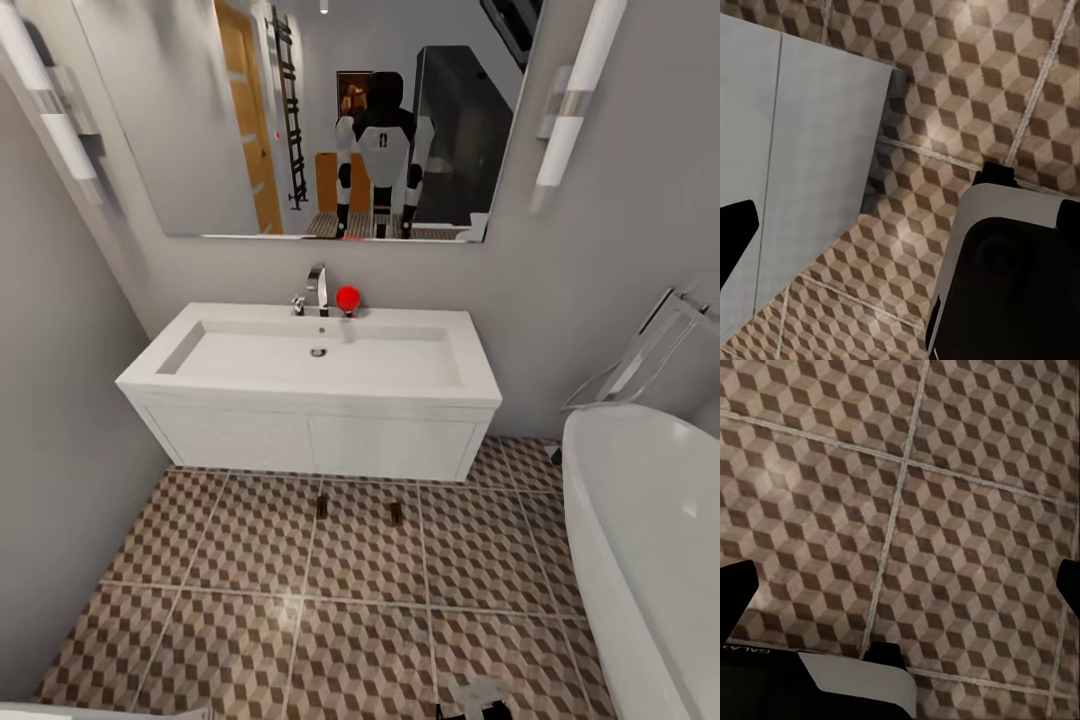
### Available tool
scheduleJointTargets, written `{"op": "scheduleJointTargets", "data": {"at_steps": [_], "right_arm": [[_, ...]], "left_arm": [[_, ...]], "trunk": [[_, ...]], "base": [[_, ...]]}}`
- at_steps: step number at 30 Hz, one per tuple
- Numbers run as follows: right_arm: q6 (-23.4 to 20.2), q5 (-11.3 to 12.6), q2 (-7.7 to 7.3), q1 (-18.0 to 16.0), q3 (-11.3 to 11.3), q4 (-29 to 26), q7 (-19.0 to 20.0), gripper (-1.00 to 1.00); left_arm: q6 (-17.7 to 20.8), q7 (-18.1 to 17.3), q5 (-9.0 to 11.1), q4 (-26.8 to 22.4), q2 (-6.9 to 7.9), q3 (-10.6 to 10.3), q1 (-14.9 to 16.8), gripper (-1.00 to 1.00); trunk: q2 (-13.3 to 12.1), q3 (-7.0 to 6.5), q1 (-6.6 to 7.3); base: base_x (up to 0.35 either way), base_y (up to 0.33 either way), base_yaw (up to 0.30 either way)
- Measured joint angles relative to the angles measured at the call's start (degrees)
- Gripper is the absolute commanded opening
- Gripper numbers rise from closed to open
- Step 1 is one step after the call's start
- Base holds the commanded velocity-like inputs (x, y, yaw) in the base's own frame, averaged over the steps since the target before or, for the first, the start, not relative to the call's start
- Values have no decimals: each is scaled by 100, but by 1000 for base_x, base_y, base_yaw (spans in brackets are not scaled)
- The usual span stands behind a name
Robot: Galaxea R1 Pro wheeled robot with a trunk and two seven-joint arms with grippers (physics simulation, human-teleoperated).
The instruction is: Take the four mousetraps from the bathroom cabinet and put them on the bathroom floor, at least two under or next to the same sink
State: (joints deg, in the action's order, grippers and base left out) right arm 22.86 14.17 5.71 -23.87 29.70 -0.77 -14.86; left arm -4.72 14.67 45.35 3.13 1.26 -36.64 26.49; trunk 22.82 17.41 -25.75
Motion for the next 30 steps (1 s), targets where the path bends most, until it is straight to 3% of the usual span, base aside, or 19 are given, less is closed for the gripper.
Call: {"op": "scheduleJointTargets", "data": {"at_steps": [10,30], "right_arm": [[0,-8,-357,162,2,76,-1,100],[3,-15,-583,252,3,86,-5,100]], "left_arm": [[0,0,0,0,0,0,0,100],[0,0,-1,0,0,1,0,100]], "trunk": [[0,-92,0],[0,-276,0]], "base": [[0,0,0],[0,0,0]]}}
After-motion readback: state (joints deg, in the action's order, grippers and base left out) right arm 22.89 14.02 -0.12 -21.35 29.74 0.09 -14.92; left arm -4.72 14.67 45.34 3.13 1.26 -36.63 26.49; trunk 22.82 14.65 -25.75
